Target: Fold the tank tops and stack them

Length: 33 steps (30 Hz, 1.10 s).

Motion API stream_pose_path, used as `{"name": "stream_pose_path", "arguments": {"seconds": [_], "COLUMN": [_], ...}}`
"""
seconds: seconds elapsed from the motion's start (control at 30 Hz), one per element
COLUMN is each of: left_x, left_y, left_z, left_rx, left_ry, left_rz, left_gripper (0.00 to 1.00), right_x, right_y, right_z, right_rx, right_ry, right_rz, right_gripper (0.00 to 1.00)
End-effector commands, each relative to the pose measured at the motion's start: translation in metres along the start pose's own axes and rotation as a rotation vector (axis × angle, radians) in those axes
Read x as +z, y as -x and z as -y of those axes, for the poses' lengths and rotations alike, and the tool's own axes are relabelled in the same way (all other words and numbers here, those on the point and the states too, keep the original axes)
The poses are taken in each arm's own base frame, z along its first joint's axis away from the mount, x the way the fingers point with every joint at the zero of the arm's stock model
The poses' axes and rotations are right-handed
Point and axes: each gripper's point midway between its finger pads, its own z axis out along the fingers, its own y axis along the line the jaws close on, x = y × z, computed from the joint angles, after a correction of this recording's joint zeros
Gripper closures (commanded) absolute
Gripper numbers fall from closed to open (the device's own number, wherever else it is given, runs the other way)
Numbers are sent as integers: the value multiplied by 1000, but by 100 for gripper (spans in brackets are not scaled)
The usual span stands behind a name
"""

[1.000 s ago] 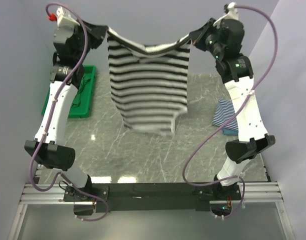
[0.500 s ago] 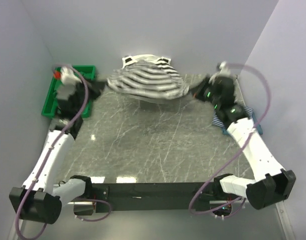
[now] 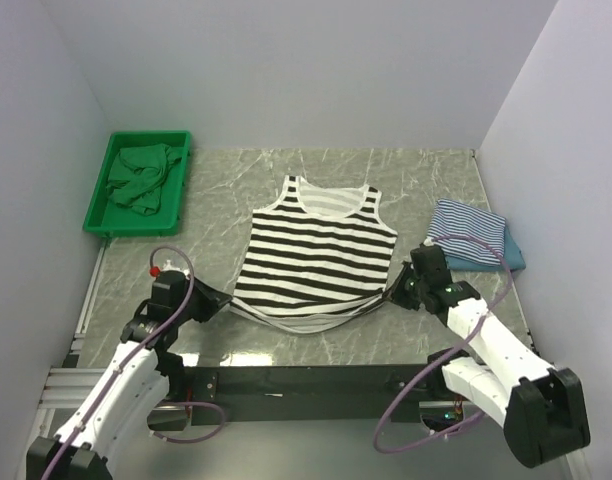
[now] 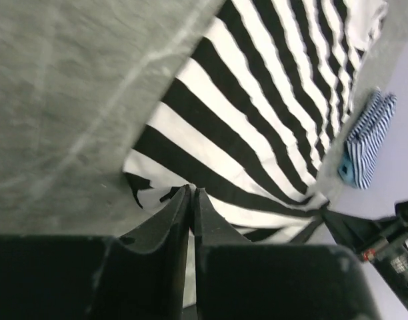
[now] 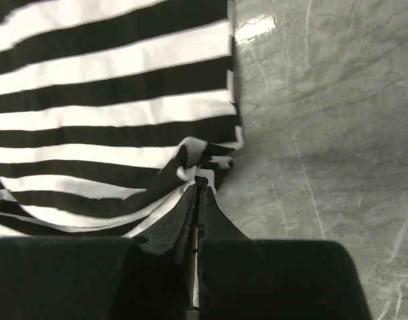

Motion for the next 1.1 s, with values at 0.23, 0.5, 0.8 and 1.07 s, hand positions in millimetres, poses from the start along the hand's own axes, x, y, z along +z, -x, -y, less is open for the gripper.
{"name": "stream_pose_path", "arguments": {"seconds": [0.23,0.5,0.8,1.07], "left_x": [-37,-64,77,170], "left_y": [-6,43,65,79], "left_z": [45,102,126,126], "left_rx": [71,170,164,135], "left_ry": [-71,-117,-23,68], "left_rz": [-64,101,-10,-73], "left_gripper": [69,56,72,77], "right_x": [-54,-77,20,89], "right_y": [-15,9,111,156], "right_z": [-5,-17,-67,-59], "right_rx": [45,53,13,-5], "right_ry": [85,127,-29,-236], "right_rz": [21,140,145,112], "right_gripper": [68,52,50,50]}}
